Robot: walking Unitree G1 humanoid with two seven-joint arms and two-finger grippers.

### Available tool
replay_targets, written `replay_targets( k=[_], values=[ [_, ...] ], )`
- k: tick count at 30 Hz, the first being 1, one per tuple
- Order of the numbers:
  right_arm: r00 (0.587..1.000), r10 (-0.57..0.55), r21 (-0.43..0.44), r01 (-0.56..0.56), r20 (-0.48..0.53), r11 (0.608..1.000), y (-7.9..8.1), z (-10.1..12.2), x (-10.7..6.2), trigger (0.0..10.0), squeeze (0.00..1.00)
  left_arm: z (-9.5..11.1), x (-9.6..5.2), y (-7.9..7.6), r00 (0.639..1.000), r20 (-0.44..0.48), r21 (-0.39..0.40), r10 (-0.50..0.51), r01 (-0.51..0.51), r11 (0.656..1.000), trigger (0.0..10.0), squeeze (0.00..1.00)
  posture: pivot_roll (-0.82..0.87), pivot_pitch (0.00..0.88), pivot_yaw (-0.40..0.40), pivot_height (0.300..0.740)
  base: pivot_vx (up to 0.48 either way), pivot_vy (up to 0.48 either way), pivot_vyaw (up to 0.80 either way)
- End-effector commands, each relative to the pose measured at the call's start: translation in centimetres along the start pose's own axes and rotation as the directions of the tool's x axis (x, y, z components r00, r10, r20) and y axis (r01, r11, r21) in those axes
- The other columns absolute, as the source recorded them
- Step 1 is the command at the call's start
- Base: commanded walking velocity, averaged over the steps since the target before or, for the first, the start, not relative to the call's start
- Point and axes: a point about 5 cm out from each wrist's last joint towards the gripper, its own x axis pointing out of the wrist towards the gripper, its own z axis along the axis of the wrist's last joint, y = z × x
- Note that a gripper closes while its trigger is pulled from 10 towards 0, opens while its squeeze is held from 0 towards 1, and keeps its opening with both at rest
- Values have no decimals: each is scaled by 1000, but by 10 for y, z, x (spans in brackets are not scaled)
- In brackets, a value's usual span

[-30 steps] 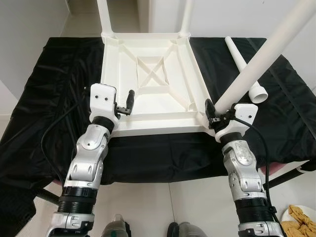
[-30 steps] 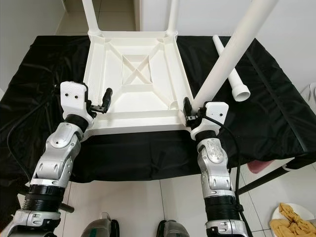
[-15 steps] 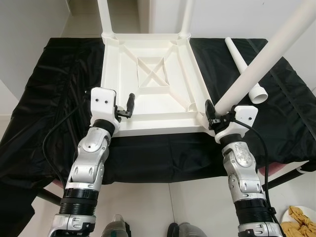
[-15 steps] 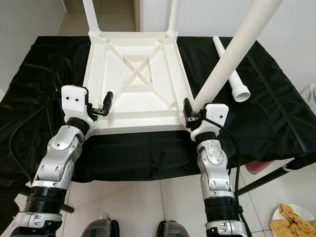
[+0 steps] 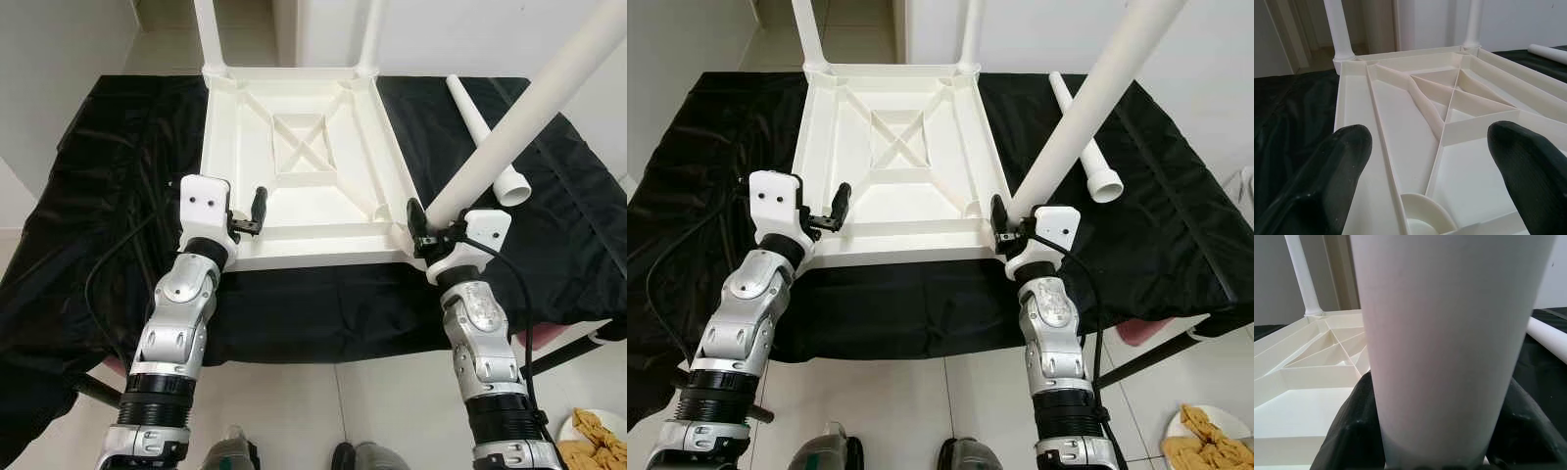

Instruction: Building children table

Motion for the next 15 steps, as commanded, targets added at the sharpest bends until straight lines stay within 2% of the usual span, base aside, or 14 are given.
replay_targets(
  k=[1,15],
  values=[
    [999,-21,-3,21,-25,1000,-6,-4,-3,10000,0,0,0,0,1000,2,11,11,-11,1000,10000,0,43,57,-7,740,0,0,0],
    [999,-44,-27,43,-20,999,-12,-3,-3,10000,0,-3,-2,-4,1000,-11,21,-7,7,1000,10000,0,45,66,-12,740,0,0,0]
  ],
)
